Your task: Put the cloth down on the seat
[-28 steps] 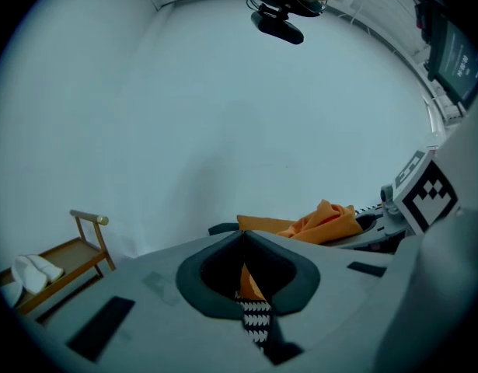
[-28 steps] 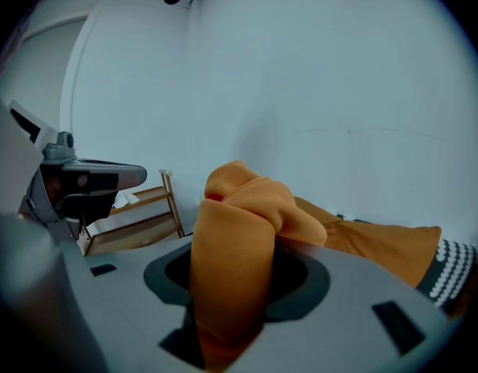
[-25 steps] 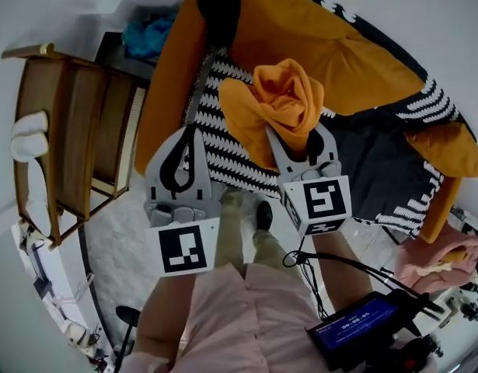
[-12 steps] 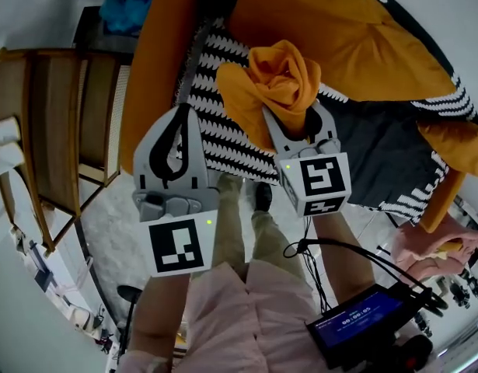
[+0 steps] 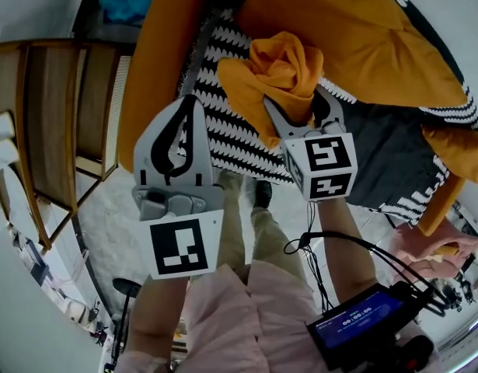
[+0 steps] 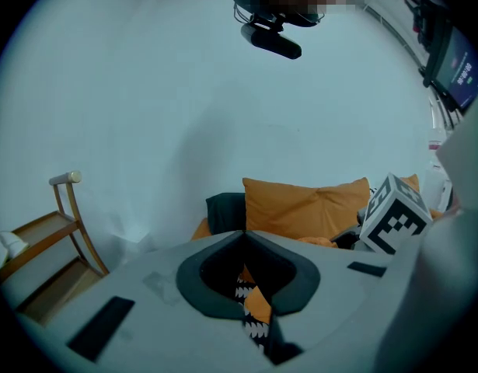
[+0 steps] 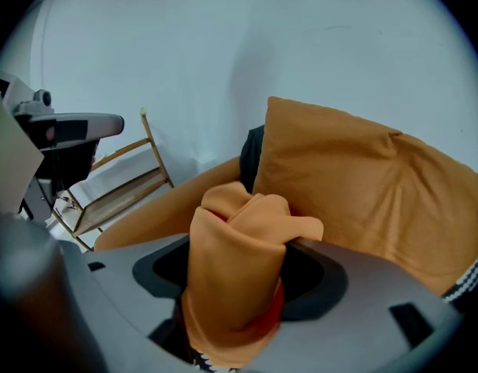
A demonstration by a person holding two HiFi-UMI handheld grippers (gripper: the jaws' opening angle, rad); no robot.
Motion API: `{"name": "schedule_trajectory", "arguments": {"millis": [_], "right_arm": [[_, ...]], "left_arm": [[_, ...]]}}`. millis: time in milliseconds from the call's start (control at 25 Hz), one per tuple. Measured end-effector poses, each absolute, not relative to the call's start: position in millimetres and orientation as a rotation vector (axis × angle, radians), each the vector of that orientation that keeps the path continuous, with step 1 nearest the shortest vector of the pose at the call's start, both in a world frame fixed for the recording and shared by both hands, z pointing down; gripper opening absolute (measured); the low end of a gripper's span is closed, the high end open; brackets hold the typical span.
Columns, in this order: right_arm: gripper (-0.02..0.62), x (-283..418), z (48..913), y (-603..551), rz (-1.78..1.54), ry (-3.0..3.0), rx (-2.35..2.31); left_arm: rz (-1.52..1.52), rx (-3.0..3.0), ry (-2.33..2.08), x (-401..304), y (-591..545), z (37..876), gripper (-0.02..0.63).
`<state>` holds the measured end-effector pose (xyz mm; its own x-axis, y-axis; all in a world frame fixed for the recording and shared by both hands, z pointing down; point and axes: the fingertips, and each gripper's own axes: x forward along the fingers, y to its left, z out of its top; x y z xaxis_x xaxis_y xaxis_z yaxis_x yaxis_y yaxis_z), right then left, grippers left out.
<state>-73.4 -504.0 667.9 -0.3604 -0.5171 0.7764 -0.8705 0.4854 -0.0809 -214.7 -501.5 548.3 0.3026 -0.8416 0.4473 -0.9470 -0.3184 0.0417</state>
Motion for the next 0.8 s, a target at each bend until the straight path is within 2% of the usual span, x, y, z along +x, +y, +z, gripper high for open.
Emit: {"name": "schedule_trajectory", "arguments": {"millis": [80,320,640,800], "right_arm": [[0.328,-77,669,-501,0.661,-2.013,1.129],[0.319,-84,649,-498,0.613,-2.04,1.125],[0.293,-69,589,-491,0.538,-2.121,1.192],[0.247,-62,524,-475,0.471,-2.205,1.266]], "left_arm": [[0.497,2.272,-1.63,-222,-498,545,0.011],[0.473,2.249,-1.672,-231,-485,529,0.011],[0.407,2.296,-1.695,-201,-471,491,0.011],[0.336,2.288,-1.746,-197,-455,453,0.011]]}}
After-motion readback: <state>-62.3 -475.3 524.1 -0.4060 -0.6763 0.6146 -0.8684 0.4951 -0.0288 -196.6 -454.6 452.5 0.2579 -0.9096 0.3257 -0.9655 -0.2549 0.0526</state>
